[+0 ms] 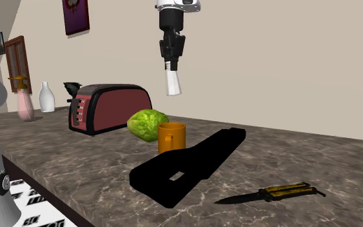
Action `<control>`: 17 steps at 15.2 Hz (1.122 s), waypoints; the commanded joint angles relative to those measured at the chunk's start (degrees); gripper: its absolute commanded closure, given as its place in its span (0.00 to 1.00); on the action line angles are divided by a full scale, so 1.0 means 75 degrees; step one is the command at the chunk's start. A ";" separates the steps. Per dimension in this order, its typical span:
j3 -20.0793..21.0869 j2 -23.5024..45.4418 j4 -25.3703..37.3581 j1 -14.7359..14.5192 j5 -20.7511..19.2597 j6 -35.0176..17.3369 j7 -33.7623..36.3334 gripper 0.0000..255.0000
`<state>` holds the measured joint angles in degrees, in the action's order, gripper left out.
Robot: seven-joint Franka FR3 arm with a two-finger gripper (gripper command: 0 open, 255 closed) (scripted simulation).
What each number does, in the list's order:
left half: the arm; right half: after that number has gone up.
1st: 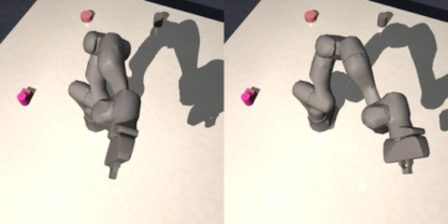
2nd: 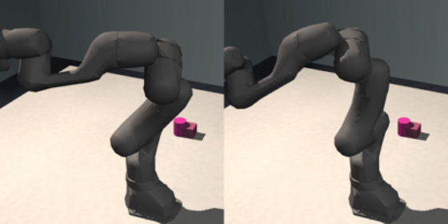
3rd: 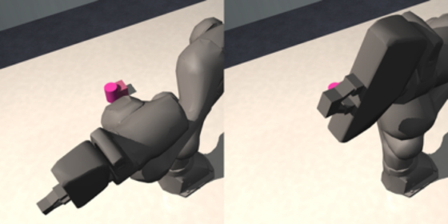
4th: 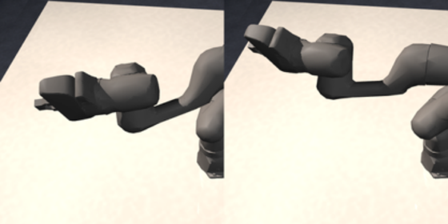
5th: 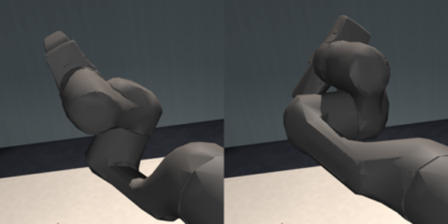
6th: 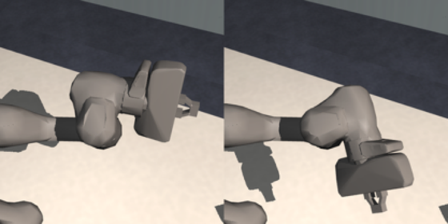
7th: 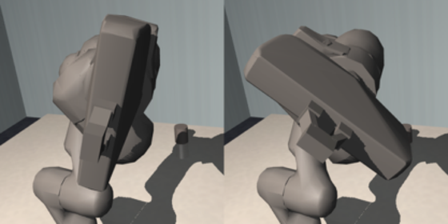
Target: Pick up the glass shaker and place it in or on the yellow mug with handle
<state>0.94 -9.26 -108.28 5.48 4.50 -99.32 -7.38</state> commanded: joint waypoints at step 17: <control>-0.0105 -0.0047 -0.1811 0.0074 0.0028 -0.1744 -0.0334 1.00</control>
<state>0.16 -9.68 -121.29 6.03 4.69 -111.71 -9.82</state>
